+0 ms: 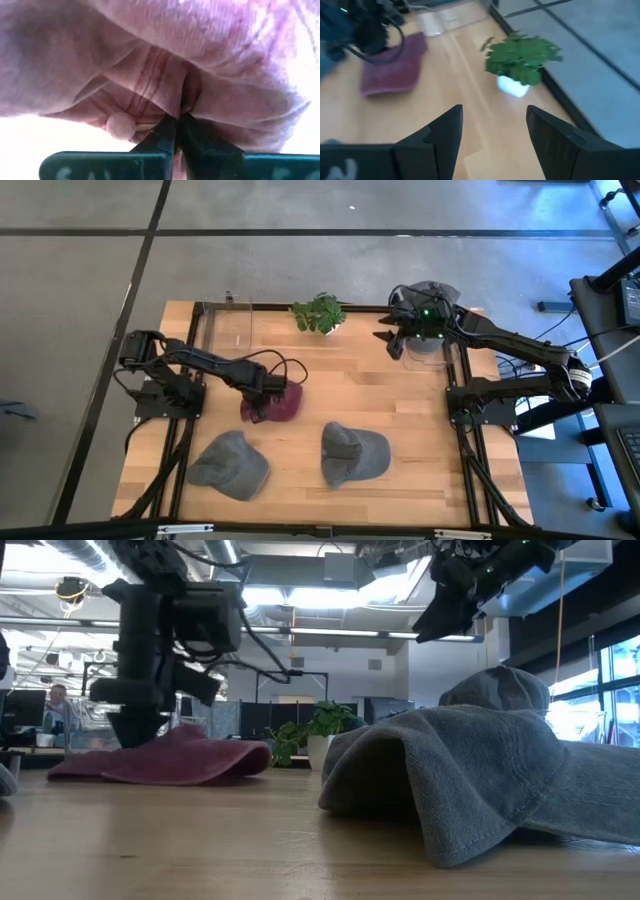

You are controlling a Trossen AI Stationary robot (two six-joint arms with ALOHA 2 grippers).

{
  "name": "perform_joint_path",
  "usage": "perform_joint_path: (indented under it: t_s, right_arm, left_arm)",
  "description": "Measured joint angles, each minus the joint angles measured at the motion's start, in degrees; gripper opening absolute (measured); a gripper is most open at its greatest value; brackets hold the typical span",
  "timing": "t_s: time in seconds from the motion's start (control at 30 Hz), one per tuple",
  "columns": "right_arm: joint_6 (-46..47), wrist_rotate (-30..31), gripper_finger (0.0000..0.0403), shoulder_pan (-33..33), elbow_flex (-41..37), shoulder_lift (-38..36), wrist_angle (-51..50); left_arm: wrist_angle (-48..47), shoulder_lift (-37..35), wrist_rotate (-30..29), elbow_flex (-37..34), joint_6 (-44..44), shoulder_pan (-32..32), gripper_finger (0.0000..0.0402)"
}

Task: Pick & Place hat
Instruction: Put the red cap into the left transparent bin

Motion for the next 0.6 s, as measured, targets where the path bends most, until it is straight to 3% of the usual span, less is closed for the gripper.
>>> perform_joint_path:
  t_s: [0.3, 0.6]
  right_arm:
    - [5.4, -9.5, 0.0220, 0.0, 0.0, 0.0, -0.2]
    - [14.7, -18.8, 0.0220, 0.0, 0.0, 0.5, 1.2]
  left_arm:
    - [-4.3, -0.1, -8.1, 8.3, 7.0, -2.7, 0.0006]
    - [-11.1, -0.2, -26.9, 20.5, 17.9, -6.7, 0.0005]
